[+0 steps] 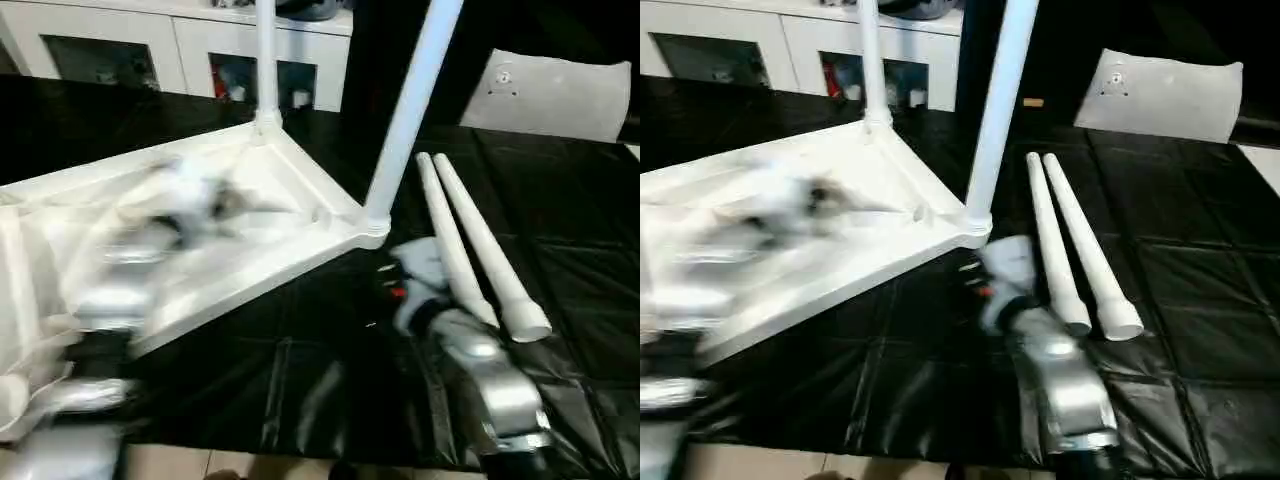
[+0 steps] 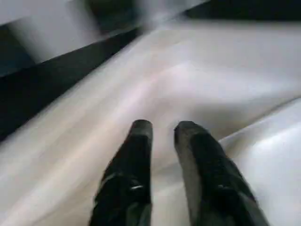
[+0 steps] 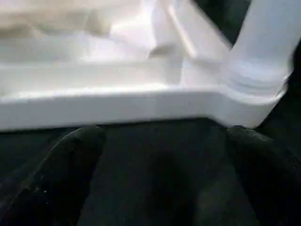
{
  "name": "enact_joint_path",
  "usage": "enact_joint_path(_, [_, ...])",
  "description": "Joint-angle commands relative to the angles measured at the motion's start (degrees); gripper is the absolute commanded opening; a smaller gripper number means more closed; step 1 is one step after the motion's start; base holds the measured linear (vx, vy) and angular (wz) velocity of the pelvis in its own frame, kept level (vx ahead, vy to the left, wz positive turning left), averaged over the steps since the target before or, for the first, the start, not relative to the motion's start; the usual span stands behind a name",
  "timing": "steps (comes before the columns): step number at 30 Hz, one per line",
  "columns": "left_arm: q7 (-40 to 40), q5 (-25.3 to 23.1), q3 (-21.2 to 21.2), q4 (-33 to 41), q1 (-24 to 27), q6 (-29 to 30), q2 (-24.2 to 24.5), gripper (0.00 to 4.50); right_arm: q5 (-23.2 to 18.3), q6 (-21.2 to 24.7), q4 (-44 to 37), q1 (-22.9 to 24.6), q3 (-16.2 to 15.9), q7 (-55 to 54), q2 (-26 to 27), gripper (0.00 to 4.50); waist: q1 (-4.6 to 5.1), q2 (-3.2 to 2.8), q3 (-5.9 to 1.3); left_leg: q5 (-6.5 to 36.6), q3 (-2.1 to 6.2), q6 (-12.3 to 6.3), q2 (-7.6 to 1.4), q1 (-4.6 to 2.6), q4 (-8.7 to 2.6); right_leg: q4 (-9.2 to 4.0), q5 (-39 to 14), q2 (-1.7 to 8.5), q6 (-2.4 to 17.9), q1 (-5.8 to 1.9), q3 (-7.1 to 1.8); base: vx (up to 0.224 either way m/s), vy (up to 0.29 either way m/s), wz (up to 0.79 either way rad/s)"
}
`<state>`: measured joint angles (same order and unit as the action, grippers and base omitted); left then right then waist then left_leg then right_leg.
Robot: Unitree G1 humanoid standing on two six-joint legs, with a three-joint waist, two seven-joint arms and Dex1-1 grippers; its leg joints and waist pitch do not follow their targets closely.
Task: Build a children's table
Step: Rotate leg to tighten, then rotate table base
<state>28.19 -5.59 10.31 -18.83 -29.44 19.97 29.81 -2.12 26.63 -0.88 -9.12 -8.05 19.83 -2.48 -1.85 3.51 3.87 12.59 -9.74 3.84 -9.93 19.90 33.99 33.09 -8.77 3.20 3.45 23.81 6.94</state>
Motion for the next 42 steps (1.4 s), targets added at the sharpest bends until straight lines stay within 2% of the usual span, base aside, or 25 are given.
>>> enact_joint_path(1, [-0.29,-1.71,0.54,2.60,1.59,2.85,1.97,0.70,0.49,1.08,1.27,-1.24,-0.33,-0.98,0.13,4.50,0.08,-1.21,-4.06,2.64,1.30,-3.18,-3.84,-0.38,-3.84,-3.07,-12.17,5.75,7.75,-3.87,-4.47,0.000,0.000,0.00])
enact_joint_path(2, [-0.29,-1.71,0.54,2.60,1.59,2.85,1.97,0.59,0.49,1.08,1.27,-1.24,-0.33,-0.98,0.13,4.50,-0.18,-1.50,-3.94,2.47,1.30,-2.92,-4.00,-0.55,-3.95,-2.88,-11.25,5.79,8.35,-3.65,-4.58,0.000,0.000,0.00])
enact_joint_path(4, [-0.86,-3.22,1.23,2.70,4.52,5.30,6.97,0.54,0.90,2.12,3.35,-2.66,-0.98,-1.72,0.78,4.50,-0.63,-1.35,-4.00,3.62,1.36,-2.11,-4.13,-0.76,-3.97,-2.52,-10.99,6.01,8.69,-3.66,-4.62,0.000,0.000,0.00])
enact_joint_path(5, [-1.23,-4.04,1.22,1.90,5.75,5.66,8.83,0.43,1.13,2.72,4.38,-3.36,-1.22,-2.08,1.11,4.50,-0.42,-1.39,-3.66,5.34,1.36,-1.85,-3.82,-0.42,-4.34,-2.93,-13.33,5.84,8.01,-3.77,-4.62,0.000,0.000,0.00])
enact_joint_path(9, [-1.90,-5.72,0.55,0.23,7.67,6.27,11.37,0.03,2.00,3.30,6.89,-5.03,-2.04,-2.68,1.48,4.50,-0.37,-1.84,-3.16,12.00,1.55,0.03,-3.68,-1.47,-4.48,-4.43,-22.70,6.03,5.44,-3.28,-4.61,0.000,0.000,0.00])
enact_joint_path(11, [-1.49,-5.75,0.25,-0.29,7.92,6.29,11.51,0.03,2.15,3.16,7.76,-5.60,-2.27,-2.73,1.63,4.50,-0.41,-1.71,-3.25,13.27,1.79,0.41,-3.68,-1.53,-4.52,-4.73,-25.09,6.20,4.48,-3.35,-4.56,0.000,0.000,0.00])
enact_joint_path(14, [1.67,-4.48,-2.03,-2.88,7.93,6.38,10.20,0.03,2.29,2.15,11.26,-7.58,-2.60,-3.16,2.39,4.50,-0.40,-1.70,-3.36,12.77,1.90,0.49,-3.74,-1.30,-4.62,-4.60,-23.47,6.21,4.63,-3.43,-4.62,0.000,0.000,0.00])
enact_joint_path(16, [4.87,-3.76,-4.41,-3.72,8.14,6.60,9.73,0.03,2.50,1.31,14.27,-9.11,-2.68,-3.52,2.87,4.50,-0.39,-2.33,-3.45,13.16,1.99,0.71,-3.64,-1.44,-4.61,-4.64,-23.45,6.32,5.00,-3.36,-4.61,0.000,0.000,0.00])
enact_joint_path(17, [6.42,-3.21,-5.32,-3.72,8.22,7.12,9.59,0.03,2.61,0.79,15.78,-9.93,-2.73,-3.68,3.04,4.50,-0.40,-2.17,-3.59,12.29,1.86,0.91,-3.73,-1.40,-4.49,-4.46,-21.50,6.36,5.86,-3.42,-4.78,0.000,0.000,0.00])
enact_joint_path(19, [9.36,-2.21,-6.57,-2.96,8.60,8.01,9.47,0.03,2.70,-0.02,17.95,-11.13,-2.64,-3.95,3.33,4.50,-0.32,-2.38,-3.75,11.04,1.90,1.22,-3.78,-0.95,-4.51,-3.79,-18.42,6.36,7.22,-3.82,-4.81,0.000,0.000,0.00])
enact_joint_path(22, [14.91,0.22,-8.18,-0.79,9.18,9.55,9.43,0.03,2.70,-1.36,21.40,-13.30,-2.13,-4.53,3.86,4.50,-0.30,-2.48,-3.97,9.21,1.74,1.56,-3.86,-1.13,-4.36,-3.21,-14.39,6.43,9.12,-3.87,-4.92,0.000,0.000,0.00])
enact_joint_path(23, [22.97,4.40,-10.33,3.54,10.39,12.76,10.19,0.03,2.44,-2.66,24.89,-15.80,-1.29,-4.89,4.52,4.50,-0.34,-2.48,-4.01,8.24,1.61,1.50,-3.88,-1.15,-4.33,-2.95,-12.16,6.39,9.92,-3.84,-4.98,0.000,0.000,0.00])
enact_joint_path(24, [22.97,4.40,-10.33,3.54,10.39,12.76,10.19,0.03,2.44,-2.66,24.89,-15.80,-1.29,-4.89,4.52,4.50,-0.35,-2.54,-4.16,7.06,1.67,1.69,-3.92,-1.02,-4.31,-2.48,-10.54,6.54,10.90,-4.11,-4.98,0.000,0.000,0.00])
enact_joint_path(25, [28.23,7.57,-11.44,6.61,11.45,12.74,10.87,0.03,2.44,-3.20,26.26,-16.86,-1.04,-5.05,4.75,4.50,-0.19,-2.52,-3.97,7.27,1.52,1.66,-3.92,-0.97,-4.38,-2.55,-10.24,6.24,11.07,-3.94,-4.94,0.000,0.000,0.00])
enact_joint_path(26, [28.23,7.57,-11.44,6.61,11.45,12.74,10.87,0.03,2.44,-3.20,26.26,-16.86,-1.04,-5.05,4.75,4.50,-0.18,-2.41,-4.00,7.02,1.57,1.66,-3.87,-0.92,-4.31,-2.32,-9.95,6.38,11.24,-4.16,-4.97,0.000,0.000,0.00])
enact_joint_path(27, [35.34,12.95,-12.83,11.62,13.35,13.63,12.13,0.03,2.30,-3.74,27.74,-18.11,-0.83,-5.04,4.99,4.50,-0.04,-1.96,-3.86,7.30,1.39,1.53,-3.85,-0.92,-4.40,-2.58,-10.63,6.21,11.03,-4.13,-4.98,0.000,0.000,0.00])
enact_joint_path(28, [40.16,17.44,-13.54,14.98,14.49,15.59,12.70,0.03,2.21,-4.36,28.98,-19.17,-0.72,-5.10,5.16,4.50,-0.22,-2.24,-3.98,7.26,1.61,1.78,-3.99,-1.02,-4.35,-2.28,-10.82,6.61,11.32,-4.21,-5.01,0.000,0.000,0.00])
enact_joint_path(29, [43.85,21.40,-14.11,17.70,15.25,17.80,12.86,0.03,2.06,-4.99,30.06,-20.15,-0.65,-5.05,5.34,4.50,0.18,-2.11,-3.94,6.76,1.64,1.88,-3.94,-0.50,-4.51,-2.07,-11.22,6.57,11.32,-4.49,-4.97,0.000,0.000,0.00])
enact_joint_path(30, [44.89,22.62,-14.29,18.71,15.35,18.57,12.56,0.03,1.98,-5.47,30.73,-20.66,-0.64,-5.06,5.40,4.50,0.32,-2.14,-3.77,7.90,1.40,2.14,-3.83,-0.97,-4.43,-2.58,-12.91,6.31,10.92,-4.08,-4.92,0.000,0.000,0.00])
enact_joint_path(32, [45.04,23.57,-14.44,19.53,14.84,19.88,10.96,0.03,1.80,-6.50,32.08,-21.67,-0.55,-5.14,5.50,4.50,0.41,-2.09,-3.74,8.31,1.07,2.11,-3.61,-1.22,-4.28,-2.70,-13.35,6.09,10.97,-3.86,-5.04,0.000,0.000,0.00])
enact_joint_path(34, [43.94,22.25,-14.86,18.81,14.12,18.49,9.24,0.03,1.80,-7.08,32.80,-22.21,-0.48,-5.32,5.49,4.50,0.52,-2.01,-3.66,8.68,1.19,1.52,-3.43,-0.80,-4.27,-3.07,-15.60,6.12,9.93,-4.30,-4.95,0.000,0.000,0.00])
enact_joint_path(37, [41.11,20.38,-14.95,16.38,12.37,17.16,6.21,0.03,2.13,-7.78,33.48,-22.62,-0.35,-5.43,5.37,4.50,0.72,-1.70,-3.66,8.63,1.24,0.86,-3.43,-0.76,-4.12,-3.62,-19.51,6.08,8.04,-4.27,-4.87,0.000,0.000,0.00])
enact_joint_path(39, [38.12,19.33,-15.14,13.86,10.38,15.28,2.74,0.03,2.63,-8.58,34.19,-23.00,-0.08,-5.57,5.19,4.50,0.88,-1.49,-3.59,9.38,1.14,0.32,-3.09,-0.84,-3.91,-4.23,-23.24,5.82,6.39,-4.16,-4.64,0.000,0.000,0.00])
enact_joint_path(40, [35.96,18.49,-15.06,12.32,9.43,13.69,1.22,0.03,2.86,-8.98,34.43,-23.14,0.05,-5.73,5.10,4.50,0.80,-1.61,-3.63,9.31,1.15,0.25,-3.07,-0.85,-3.84,-4.38,-23.98,5.86,5.95,-4.20,-4.58,0.000,0.000,0.00])
enact_joint_path(42, [27.97,15.91,-14.41,6.72,6.28,8.25,-2.08,0.03,3.33,-10.23,35.19,-23.68,0.73,-6.51,4.86,4.50,0.69,-1.54,-3.67,9.33,1.19,-0.08,-2.90,-0.89,-3.69,-4.79,-26.36,5.65,3.91,-4.04,-4.29,0.000,0.000,0.00])
